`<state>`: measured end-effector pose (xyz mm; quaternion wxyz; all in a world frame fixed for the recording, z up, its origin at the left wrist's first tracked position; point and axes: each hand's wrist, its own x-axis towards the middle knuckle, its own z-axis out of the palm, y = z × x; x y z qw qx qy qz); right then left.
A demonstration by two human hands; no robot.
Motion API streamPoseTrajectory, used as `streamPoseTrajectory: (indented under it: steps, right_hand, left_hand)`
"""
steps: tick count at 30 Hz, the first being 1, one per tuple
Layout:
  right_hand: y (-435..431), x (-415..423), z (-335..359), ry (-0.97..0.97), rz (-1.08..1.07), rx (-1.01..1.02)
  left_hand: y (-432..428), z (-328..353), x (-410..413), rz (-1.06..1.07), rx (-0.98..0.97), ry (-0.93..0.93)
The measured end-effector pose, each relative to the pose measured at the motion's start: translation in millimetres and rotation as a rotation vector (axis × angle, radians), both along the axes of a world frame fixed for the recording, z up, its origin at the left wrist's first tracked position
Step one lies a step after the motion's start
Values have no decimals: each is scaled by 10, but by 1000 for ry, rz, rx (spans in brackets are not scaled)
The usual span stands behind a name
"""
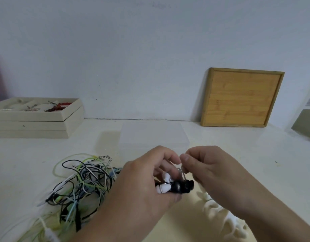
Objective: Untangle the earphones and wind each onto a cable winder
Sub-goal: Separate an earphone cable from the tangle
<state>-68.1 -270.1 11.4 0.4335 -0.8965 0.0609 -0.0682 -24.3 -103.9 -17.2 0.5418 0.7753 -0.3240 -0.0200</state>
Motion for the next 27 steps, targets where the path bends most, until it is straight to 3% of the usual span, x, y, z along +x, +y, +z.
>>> streamPoseTrajectory:
  steps: [5, 14, 17, 21, 27]
  right_hand:
    - [52, -35, -12, -114, 79, -140]
    - [169, -21, -129, -406, 128, -370]
    - [198, -39, -106, -487, 37, -248]
    - [226, -65, -80, -457, -52, 12]
    - [297, -100, -34, -442, 9, 161]
  left_hand:
    - [-32, -60, 18, 194, 19, -141]
    - [-45, -173, 155, 340, -59, -335]
    - [-51, -165, 145, 376, -151, -339]
    - [-45, -98, 105, 416, -220, -391]
    - [-51, -81, 82, 477, -209, -427]
